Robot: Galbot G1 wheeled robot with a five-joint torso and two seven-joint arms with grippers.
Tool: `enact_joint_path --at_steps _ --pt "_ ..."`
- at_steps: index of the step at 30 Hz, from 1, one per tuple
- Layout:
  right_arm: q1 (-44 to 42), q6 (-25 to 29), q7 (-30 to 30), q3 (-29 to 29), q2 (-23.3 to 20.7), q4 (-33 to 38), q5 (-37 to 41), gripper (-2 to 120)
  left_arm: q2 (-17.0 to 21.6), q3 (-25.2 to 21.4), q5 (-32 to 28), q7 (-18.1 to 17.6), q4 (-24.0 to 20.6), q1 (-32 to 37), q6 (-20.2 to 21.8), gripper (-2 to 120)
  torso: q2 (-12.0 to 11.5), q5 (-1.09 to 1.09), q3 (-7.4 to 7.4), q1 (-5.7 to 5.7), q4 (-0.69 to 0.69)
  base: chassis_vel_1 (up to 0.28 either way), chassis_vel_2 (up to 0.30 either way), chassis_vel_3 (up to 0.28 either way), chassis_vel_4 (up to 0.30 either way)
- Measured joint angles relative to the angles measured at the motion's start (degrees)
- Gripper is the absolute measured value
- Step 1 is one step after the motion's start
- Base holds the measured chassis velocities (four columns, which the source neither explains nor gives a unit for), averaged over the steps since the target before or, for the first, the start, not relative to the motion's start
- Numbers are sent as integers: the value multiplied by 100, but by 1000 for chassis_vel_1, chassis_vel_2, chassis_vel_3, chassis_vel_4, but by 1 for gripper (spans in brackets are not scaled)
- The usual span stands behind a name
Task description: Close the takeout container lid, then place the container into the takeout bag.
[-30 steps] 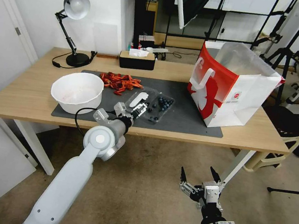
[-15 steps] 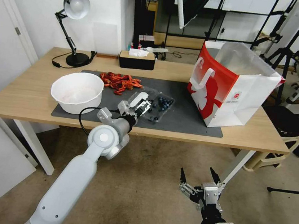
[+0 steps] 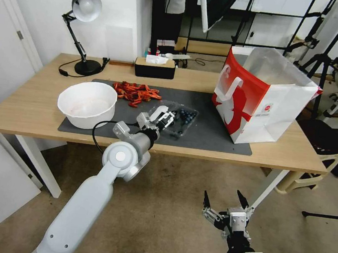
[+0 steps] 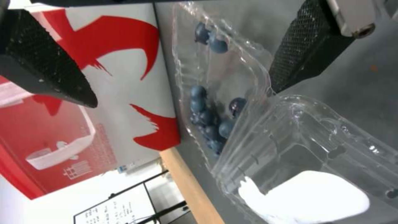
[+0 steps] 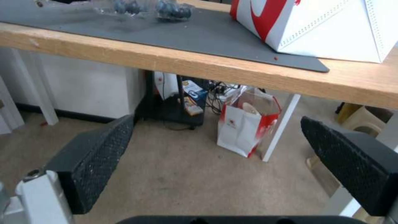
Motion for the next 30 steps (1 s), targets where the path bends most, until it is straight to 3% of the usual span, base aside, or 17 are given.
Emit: enact_joint_path --at_steps 30 --pt "-43 63 15 22 0 -40 -6 100 -563 460 438 -99 -34 93 -212 100 0 0 0 0 -1 0 0 0 0"
